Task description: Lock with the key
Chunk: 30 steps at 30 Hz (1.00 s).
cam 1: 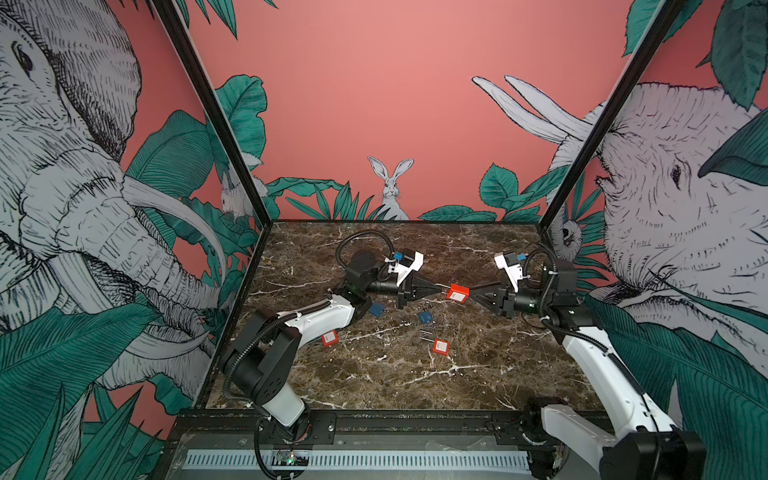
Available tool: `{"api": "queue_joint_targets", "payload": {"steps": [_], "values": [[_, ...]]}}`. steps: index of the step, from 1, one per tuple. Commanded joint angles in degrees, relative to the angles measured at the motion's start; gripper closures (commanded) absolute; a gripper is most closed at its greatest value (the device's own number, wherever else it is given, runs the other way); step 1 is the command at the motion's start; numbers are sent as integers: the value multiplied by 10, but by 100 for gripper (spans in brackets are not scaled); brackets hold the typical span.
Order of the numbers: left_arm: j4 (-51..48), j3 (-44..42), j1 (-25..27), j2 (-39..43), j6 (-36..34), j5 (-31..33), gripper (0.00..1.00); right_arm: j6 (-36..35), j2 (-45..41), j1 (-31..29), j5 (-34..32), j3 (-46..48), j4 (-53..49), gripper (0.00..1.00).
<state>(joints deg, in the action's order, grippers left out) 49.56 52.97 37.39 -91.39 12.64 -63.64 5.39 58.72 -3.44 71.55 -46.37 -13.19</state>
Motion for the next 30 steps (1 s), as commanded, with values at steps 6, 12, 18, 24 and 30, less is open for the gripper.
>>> {"api": "queue_joint_targets", "payload": {"steps": [6,12,18,24,30], "values": [[27,19,-1,15,9,1,100,-158,-11,-15,-19,-39,-118,77],[23,18,-1,18,7,-11,100,-231,-10,-14,-83,-108,-249,53],[-41,17,-1,38,-39,-29,100,-346,43,-16,-102,-202,-454,58],[-109,27,-2,50,-82,-48,100,-401,66,-40,-166,-228,-536,59],[-112,34,0,44,-80,-62,100,-411,97,-73,-192,-249,-549,59]]}}
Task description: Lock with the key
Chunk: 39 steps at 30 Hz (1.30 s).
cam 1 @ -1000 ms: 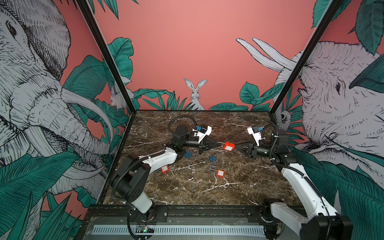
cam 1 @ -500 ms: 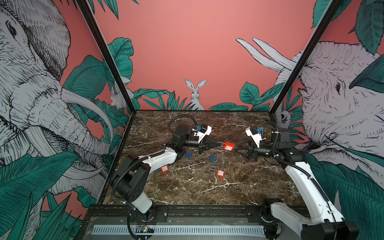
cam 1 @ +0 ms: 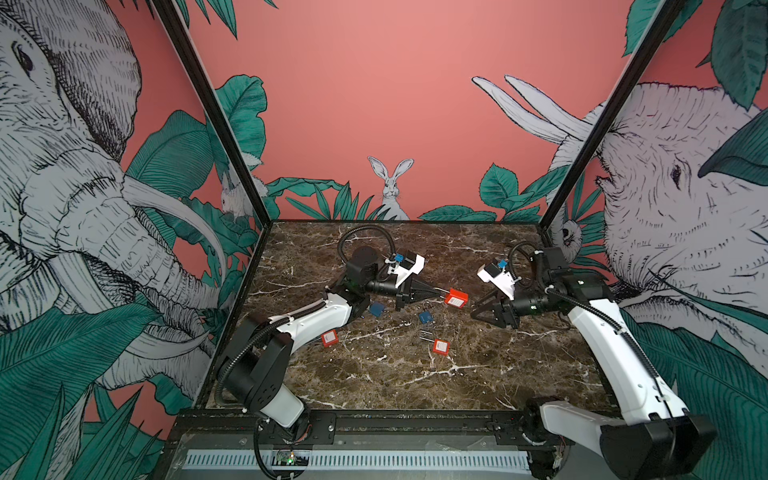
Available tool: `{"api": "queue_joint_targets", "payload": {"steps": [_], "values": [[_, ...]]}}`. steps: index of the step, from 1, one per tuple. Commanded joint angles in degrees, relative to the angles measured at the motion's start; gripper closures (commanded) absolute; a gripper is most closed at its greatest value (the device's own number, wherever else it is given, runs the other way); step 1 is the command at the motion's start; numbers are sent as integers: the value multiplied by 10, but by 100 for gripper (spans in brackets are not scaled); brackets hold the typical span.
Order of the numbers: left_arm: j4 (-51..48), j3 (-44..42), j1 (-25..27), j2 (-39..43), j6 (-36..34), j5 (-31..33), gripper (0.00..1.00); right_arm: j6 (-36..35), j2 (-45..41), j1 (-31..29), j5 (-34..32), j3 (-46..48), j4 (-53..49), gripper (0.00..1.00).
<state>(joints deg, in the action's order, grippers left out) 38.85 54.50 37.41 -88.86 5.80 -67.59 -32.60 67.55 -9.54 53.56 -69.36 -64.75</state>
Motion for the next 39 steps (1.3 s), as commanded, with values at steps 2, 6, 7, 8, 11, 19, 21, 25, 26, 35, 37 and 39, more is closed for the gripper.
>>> {"api": "queue_joint_targets", "payload": {"steps": [2,6,7,8,11,19,21,25,26,35,37,39], "values": [[-3,18,-1,18,-10,-23,100,-36,18,-18,-17,-26,-34,59],[-2,17,1,19,-7,-25,100,-55,34,-28,-31,-35,-35,63],[-2,17,2,19,-8,-25,100,-60,35,-30,-33,-37,-33,64],[-2,17,3,19,-7,-25,100,-65,37,-33,-35,-37,-32,64],[-1,16,8,18,-8,-23,100,-68,38,-37,-46,-37,-20,69],[19,14,15,9,6,-8,100,-48,2,-54,-64,2,77,78],[37,9,15,7,17,-1,100,-50,-7,-56,-72,10,91,79],[86,1,15,0,55,13,100,-49,-40,-63,-109,39,151,85],[100,0,16,-4,67,14,100,-52,-50,-66,-116,48,169,86],[151,-1,16,-25,112,9,100,-82,-103,-77,-180,82,233,63],[119,2,18,-17,87,8,100,-105,-102,-75,-195,67,193,58],[88,1,17,-6,64,9,100,-119,-99,-75,-184,50,145,53]]}}
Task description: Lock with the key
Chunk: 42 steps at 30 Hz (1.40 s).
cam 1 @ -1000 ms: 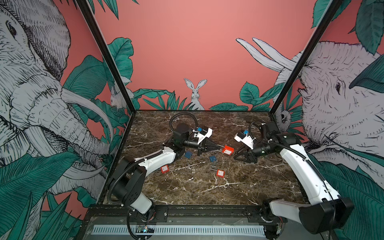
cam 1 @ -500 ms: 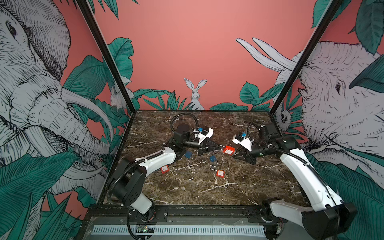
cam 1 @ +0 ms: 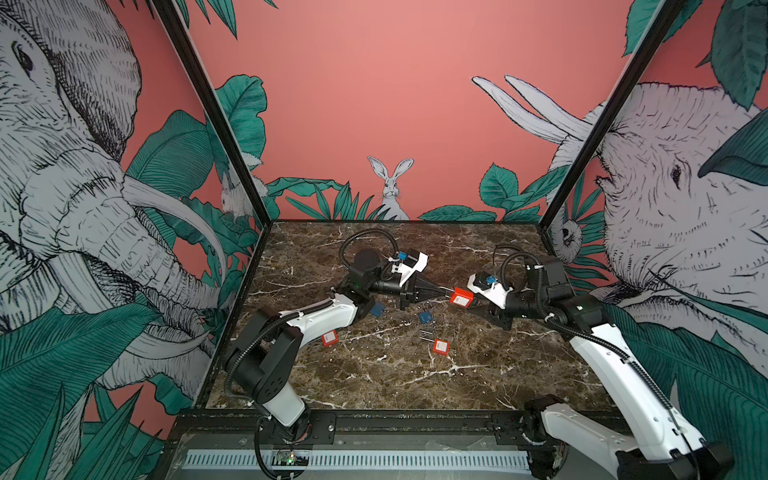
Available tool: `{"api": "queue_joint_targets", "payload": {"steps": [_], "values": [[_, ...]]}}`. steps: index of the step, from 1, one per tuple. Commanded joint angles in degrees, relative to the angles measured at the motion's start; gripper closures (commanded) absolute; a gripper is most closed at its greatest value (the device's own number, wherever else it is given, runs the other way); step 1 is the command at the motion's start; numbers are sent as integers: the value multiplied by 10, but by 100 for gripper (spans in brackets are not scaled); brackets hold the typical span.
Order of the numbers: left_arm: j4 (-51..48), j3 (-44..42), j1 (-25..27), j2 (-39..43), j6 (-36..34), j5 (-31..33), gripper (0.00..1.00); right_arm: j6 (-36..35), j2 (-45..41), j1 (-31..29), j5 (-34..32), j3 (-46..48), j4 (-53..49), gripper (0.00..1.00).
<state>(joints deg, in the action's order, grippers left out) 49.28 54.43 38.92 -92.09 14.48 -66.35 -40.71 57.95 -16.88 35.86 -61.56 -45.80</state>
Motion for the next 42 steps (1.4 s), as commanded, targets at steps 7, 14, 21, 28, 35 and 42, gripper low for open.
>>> {"api": "queue_joint_targets", "payload": {"steps": [7,14,21,28,35,42], "values": [[-88,12,3,42,-79,-10,100,-59,25,-2,35,-73,-127,62],[-88,15,4,42,-82,-11,100,-58,44,-2,57,-80,-139,72],[-128,28,5,44,-107,-32,100,-65,43,-2,63,-75,-131,80],[-174,36,5,50,-139,-38,100,-71,53,-2,78,-75,-133,93],[-241,51,4,62,-186,-41,100,-84,51,-2,75,-70,-136,100],[-286,49,-21,88,-224,-32,100,-100,42,-2,41,-48,-148,100]]}}
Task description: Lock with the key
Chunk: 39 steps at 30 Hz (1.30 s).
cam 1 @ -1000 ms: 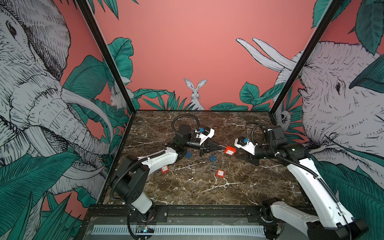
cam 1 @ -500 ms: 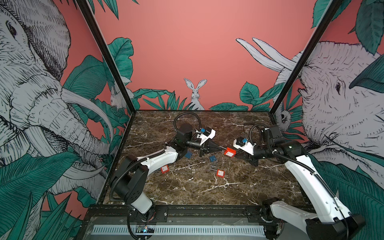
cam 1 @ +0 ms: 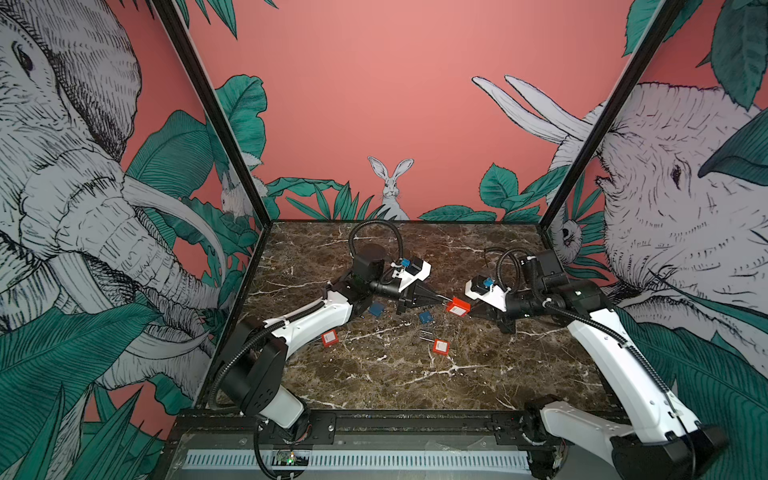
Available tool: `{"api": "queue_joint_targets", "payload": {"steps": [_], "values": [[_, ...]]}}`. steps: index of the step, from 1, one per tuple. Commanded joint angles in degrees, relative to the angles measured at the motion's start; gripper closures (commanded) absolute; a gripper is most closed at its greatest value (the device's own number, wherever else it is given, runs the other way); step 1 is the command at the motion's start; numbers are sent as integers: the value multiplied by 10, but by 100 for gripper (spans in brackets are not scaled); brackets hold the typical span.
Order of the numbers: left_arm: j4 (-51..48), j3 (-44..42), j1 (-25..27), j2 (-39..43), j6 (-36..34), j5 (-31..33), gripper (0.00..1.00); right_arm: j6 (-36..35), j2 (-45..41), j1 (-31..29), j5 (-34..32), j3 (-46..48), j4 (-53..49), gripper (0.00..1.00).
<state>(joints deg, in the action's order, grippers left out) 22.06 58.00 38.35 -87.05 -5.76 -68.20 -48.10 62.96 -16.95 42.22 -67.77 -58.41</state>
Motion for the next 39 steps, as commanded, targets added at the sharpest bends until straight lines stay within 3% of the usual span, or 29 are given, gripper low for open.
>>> {"api": "queue_joint_targets", "payload": {"steps": [1,14,21,27,34,39], "values": [[-16,12,-19,41,-23,-14,100,-29,-9,-1,-29,17,-25,100],[-27,11,-49,50,-45,-27,100,-34,-26,26,-57,59,-20,100],[-69,62,-62,16,-45,-32,100,22,-50,50,-80,112,53,100],[-442,253,-50,-86,-166,-4,100,154,-116,84,-159,172,206,100],[-607,434,-13,-234,-164,30,100,267,-162,103,-308,192,257,100],[-771,605,14,-370,-200,75,100,277,-195,104,-329,212,256,100]]}}
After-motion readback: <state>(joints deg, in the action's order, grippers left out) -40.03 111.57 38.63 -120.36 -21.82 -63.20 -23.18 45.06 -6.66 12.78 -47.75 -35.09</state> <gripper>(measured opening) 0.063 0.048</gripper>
